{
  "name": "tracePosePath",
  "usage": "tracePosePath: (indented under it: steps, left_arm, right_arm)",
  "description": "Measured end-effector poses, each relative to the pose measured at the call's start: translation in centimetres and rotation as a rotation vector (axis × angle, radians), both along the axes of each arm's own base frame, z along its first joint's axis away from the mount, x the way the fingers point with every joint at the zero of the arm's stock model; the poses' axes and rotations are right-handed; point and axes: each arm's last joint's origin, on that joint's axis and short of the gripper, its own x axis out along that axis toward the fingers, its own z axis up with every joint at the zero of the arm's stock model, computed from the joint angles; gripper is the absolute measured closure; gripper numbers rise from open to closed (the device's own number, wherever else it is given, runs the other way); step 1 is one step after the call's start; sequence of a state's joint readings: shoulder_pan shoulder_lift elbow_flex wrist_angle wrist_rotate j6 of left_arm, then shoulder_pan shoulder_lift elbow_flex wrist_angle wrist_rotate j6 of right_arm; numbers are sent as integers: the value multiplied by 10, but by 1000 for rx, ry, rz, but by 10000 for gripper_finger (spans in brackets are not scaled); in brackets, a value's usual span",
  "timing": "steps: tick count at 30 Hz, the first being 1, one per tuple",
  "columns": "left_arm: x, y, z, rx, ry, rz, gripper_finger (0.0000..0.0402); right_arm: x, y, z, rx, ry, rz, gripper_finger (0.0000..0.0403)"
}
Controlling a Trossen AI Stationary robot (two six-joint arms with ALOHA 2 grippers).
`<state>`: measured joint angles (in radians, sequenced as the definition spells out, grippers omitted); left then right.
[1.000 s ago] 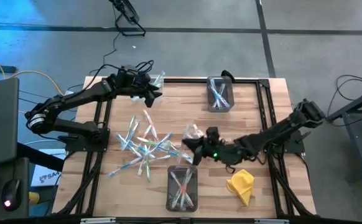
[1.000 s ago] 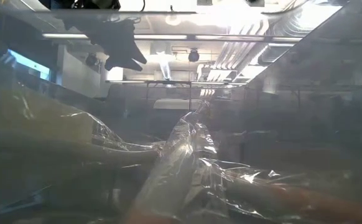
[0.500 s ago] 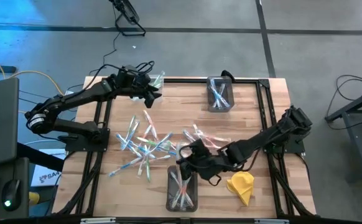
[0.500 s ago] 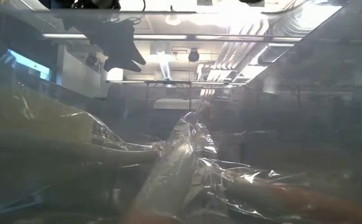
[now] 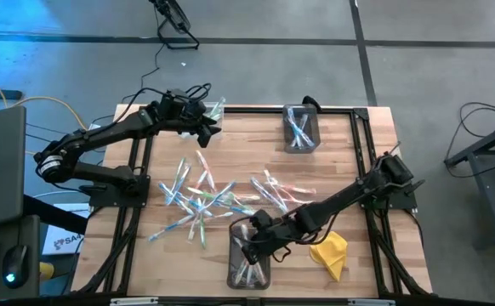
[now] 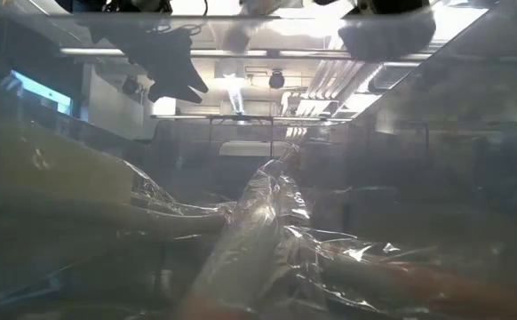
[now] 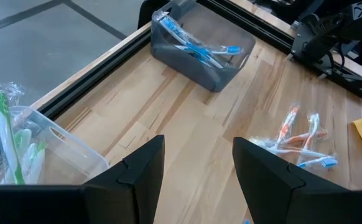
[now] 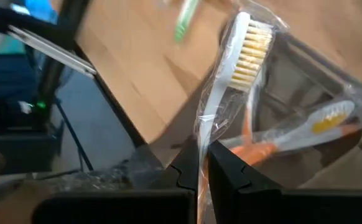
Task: Pick & Place Toothbrushes
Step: Put the orange toothbrush into the bottom black bin, then put the blue toothbrush into the top black bin
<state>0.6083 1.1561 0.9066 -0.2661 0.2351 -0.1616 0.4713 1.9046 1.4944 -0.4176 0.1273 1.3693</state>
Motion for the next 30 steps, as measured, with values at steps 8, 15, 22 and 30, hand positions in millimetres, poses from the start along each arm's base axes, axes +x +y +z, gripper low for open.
tracePosePath:
  steps: [8,15,22,30]
  left_arm:
    - [0,0,0,-2,3,0,215]
    - [0,0,0,-3,5,0,215]
    - [0,0,0,-3,5,1,215]
    - [-1,-1,-2,-11,16,1,215]
  right_arm:
    - [6,5,-19,-5,35,59,395]
    - [6,3,-20,-80,22,99,388]
    - [8,1,-20,-125,7,149,322]
    - [7,2,-20,-89,19,215,279]
